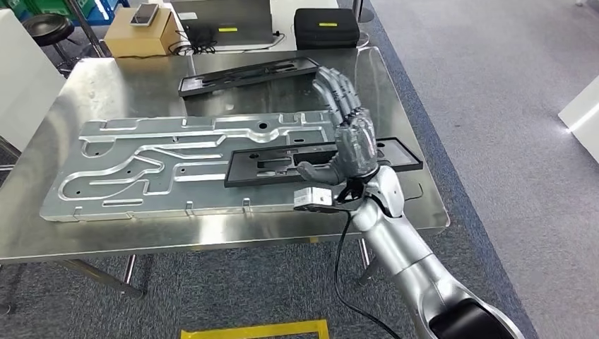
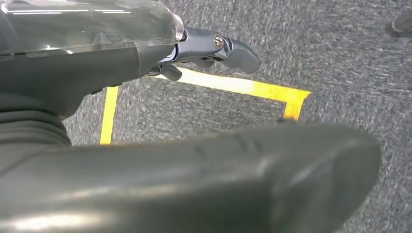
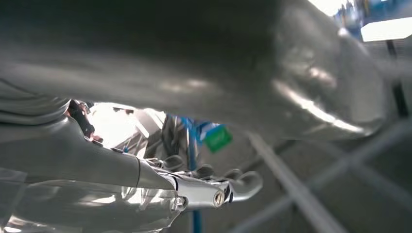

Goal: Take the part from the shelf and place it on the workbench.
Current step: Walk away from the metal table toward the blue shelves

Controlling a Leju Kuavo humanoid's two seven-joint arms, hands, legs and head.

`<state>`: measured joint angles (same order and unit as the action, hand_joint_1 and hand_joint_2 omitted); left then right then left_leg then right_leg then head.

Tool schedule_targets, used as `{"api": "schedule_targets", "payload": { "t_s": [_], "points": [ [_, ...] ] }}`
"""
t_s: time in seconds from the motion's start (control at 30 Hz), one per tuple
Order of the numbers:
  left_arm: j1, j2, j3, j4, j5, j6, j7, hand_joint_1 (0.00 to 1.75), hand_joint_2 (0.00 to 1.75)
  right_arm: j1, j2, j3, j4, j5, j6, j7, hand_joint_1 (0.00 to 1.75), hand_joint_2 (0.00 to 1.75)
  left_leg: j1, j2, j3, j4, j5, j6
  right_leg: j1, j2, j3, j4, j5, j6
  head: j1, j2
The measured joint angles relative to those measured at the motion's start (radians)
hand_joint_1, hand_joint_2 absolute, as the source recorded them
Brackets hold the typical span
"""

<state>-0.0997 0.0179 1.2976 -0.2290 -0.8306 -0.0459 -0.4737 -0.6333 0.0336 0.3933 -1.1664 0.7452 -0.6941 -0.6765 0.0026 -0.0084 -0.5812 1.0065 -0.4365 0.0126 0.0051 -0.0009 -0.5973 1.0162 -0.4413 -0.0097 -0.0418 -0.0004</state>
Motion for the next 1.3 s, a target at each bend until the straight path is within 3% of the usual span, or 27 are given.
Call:
{"api": "schedule_targets", "payload": {
  "t_s": [0.13,0.17,0.23,0.3,0.33,0.37,0.4,0.47,0.5,0.6,0.67,0.77,0.8,0.83,0.87,0.93,1.0,1.1,1.13,1.17,1.27,1.3],
  "points": [
    [0.010,-0.006,0.006,0.000,0.013,-0.014,-0.002,0.00,0.00,0.116,-0.046,-0.060,-0.229,-0.028,0.003,0.005,0.00,0.00,-0.001,0.001,-0.004,0.019,-0.022,-0.018,-0.008,0.000,0.007,-0.016,0.005,-0.014,0.000,0.000],
    [0.010,-0.007,0.007,0.000,0.014,-0.014,-0.002,0.00,0.00,0.131,-0.053,-0.069,-0.263,-0.031,0.004,0.003,0.00,0.00,0.000,0.002,-0.019,0.056,-0.046,-0.022,-0.012,0.000,0.009,-0.020,0.007,-0.018,0.000,0.000],
    [0.010,-0.008,0.009,0.000,0.015,-0.015,-0.004,0.00,0.00,0.157,-0.061,-0.084,-0.313,-0.022,0.004,0.004,0.00,0.00,0.006,0.003,-0.074,0.182,-0.112,-0.031,-0.013,0.000,0.009,-0.021,0.007,-0.022,0.000,0.000],
    [0.010,-0.009,0.014,0.000,0.019,-0.020,-0.010,0.00,0.00,0.194,-0.067,-0.110,-0.350,0.009,0.002,0.015,0.00,0.00,0.011,0.003,-0.117,0.276,-0.142,-0.038,-0.012,0.001,0.010,-0.020,0.006,-0.021,0.000,0.000],
    [0.010,-0.010,0.017,0.000,0.022,-0.023,-0.014,0.00,0.00,0.221,-0.072,-0.136,-0.370,0.021,0.000,0.022,0.00,0.00,0.012,0.003,-0.114,0.271,-0.129,-0.039,-0.012,0.001,0.012,-0.020,0.005,-0.019,0.000,0.000],
    [0.011,-0.011,0.020,0.000,0.026,-0.026,-0.019,0.00,0.00,0.253,-0.081,-0.173,-0.391,0.024,0.000,0.026,0.00,0.00,0.014,0.003,-0.091,0.226,-0.100,-0.039,-0.013,0.000,0.015,-0.019,0.003,-0.016,0.000,0.000],
    [0.013,-0.012,0.023,0.000,0.030,-0.028,-0.023,0.00,0.00,0.290,-0.092,-0.217,-0.413,0.018,-0.001,0.024,0.00,0.00,0.015,0.003,-0.054,0.154,-0.065,-0.038,-0.013,-0.003,0.019,-0.019,0.001,-0.012,0.000,0.000],
    [0.018,-0.013,0.028,0.000,0.039,-0.029,-0.030,0.00,0.00,0.370,-0.127,-0.326,-0.446,-0.020,-0.001,0.007,0.00,0.00,0.013,0.000,0.010,0.034,-0.022,-0.030,-0.010,-0.008,0.023,-0.016,-0.002,-0.002,0.000,0.000],
    [0.022,-0.014,0.033,0.000,0.043,-0.028,-0.032,0.00,0.00,0.414,-0.146,-0.384,-0.457,-0.041,-0.001,-0.002,0.00,0.00,0.011,-0.001,0.024,0.007,-0.016,-0.024,-0.009,-0.010,0.023,-0.014,-0.001,0.003,0.000,0.000],
    [0.032,-0.016,0.048,0.000,0.050,-0.026,-0.032,0.00,0.00,0.542,-0.196,-0.535,-0.479,-0.076,-0.002,-0.015,0.00,0.00,0.008,-0.002,0.021,0.000,-0.012,-0.003,-0.011,-0.010,0.021,-0.011,-0.002,0.020,0.000,0.000],
    [0.033,-0.018,0.053,0.000,0.050,-0.024,-0.032,0.00,0.00,0.607,-0.210,-0.611,-0.485,-0.078,-0.002,-0.017,0.00,0.00,0.008,0.002,0.015,-0.006,-0.003,0.013,-0.014,-0.005,0.005,0.029,-0.046,0.030,0.000,0.000],
    [0.029,-0.021,0.056,0.000,0.048,-0.022,-0.032,0.00,0.00,0.686,-0.208,-0.705,-0.486,-0.071,-0.002,-0.017,0.00,0.00,0.003,0.006,-0.007,-0.007,0.012,0.028,-0.018,-0.002,-0.061,0.214,-0.170,0.037,0.000,0.000],
    [0.029,-0.022,0.056,0.000,0.047,-0.022,-0.032,0.00,0.00,0.706,-0.205,-0.729,-0.485,-0.068,-0.002,-0.017,0.00,0.00,0.001,0.007,-0.017,-0.006,0.018,0.030,-0.018,-0.002,-0.072,0.259,-0.188,0.038,0.000,0.000],
    [0.029,-0.022,0.057,0.000,0.046,-0.021,-0.032,0.00,0.00,0.723,-0.201,-0.752,-0.483,-0.066,-0.001,-0.017,0.00,0.00,-0.001,0.007,-0.026,-0.004,0.024,0.030,-0.018,-0.002,-0.065,0.269,-0.186,0.038,0.000,0.000],
    [0.030,-0.023,0.057,0.000,0.046,-0.021,-0.033,0.00,0.00,0.738,-0.195,-0.773,-0.480,-0.065,-0.001,-0.017,0.00,0.00,-0.002,0.007,-0.035,-0.002,0.029,0.029,-0.018,-0.002,-0.037,0.238,-0.165,0.036,0.000,0.000],
    [0.030,-0.025,0.058,0.000,0.043,-0.019,-0.037,0.00,0.00,0.760,-0.178,-0.810,-0.471,-0.063,-0.001,-0.017,0.00,0.00,-0.005,0.007,-0.051,0.004,0.041,0.024,-0.017,-0.002,0.062,0.095,-0.118,0.027,0.000,0.000],
    [0.031,-0.027,0.058,0.000,0.039,-0.018,-0.044,0.00,0.00,0.774,-0.156,-0.844,-0.465,-0.059,-0.002,-0.018,0.00,0.00,-0.007,0.007,-0.058,0.007,0.052,0.014,-0.011,-0.002,0.128,-0.010,-0.100,0.020,0.000,0.000],
    [0.034,-0.029,0.058,0.000,0.031,-0.019,-0.053,0.00,0.00,0.792,-0.120,-0.900,-0.461,-0.048,-0.002,-0.019,0.00,0.00,-0.006,0.006,-0.057,0.005,0.068,-0.003,-0.009,-0.002,0.129,-0.030,-0.088,0.007,-0.001,0.000],
    [0.036,-0.030,0.058,0.000,0.028,-0.020,-0.055,0.00,0.00,0.798,-0.109,-0.918,-0.459,-0.043,-0.002,-0.019,0.00,0.00,-0.006,0.005,-0.062,0.012,0.057,-0.009,-0.011,-0.003,0.122,-0.032,-0.079,0.000,-0.001,0.000],
    [0.038,-0.030,0.058,0.000,0.026,-0.021,-0.056,0.00,0.00,0.804,-0.097,-0.935,-0.457,-0.037,-0.002,-0.020,0.00,0.00,-0.004,0.005,-0.071,0.035,0.026,-0.015,-0.014,-0.005,0.112,-0.035,-0.068,-0.007,-0.001,0.000],
    [0.041,-0.031,0.058,0.000,0.025,-0.021,-0.057,0.00,0.00,0.817,-0.068,-0.980,-0.440,-0.012,0.008,-0.020,0.00,0.00,0.001,0.005,-0.112,0.200,-0.124,-0.029,-0.016,-0.007,0.071,-0.034,-0.035,-0.017,-0.001,0.000],
    [0.041,-0.032,0.058,0.000,0.025,-0.021,-0.057,0.00,0.00,0.816,-0.060,-0.997,-0.422,0.002,0.019,-0.020,0.00,0.00,0.002,0.005,-0.117,0.255,-0.149,-0.032,-0.016,-0.007,0.056,-0.032,-0.024,-0.016,-0.001,0.000]
  ]
}}
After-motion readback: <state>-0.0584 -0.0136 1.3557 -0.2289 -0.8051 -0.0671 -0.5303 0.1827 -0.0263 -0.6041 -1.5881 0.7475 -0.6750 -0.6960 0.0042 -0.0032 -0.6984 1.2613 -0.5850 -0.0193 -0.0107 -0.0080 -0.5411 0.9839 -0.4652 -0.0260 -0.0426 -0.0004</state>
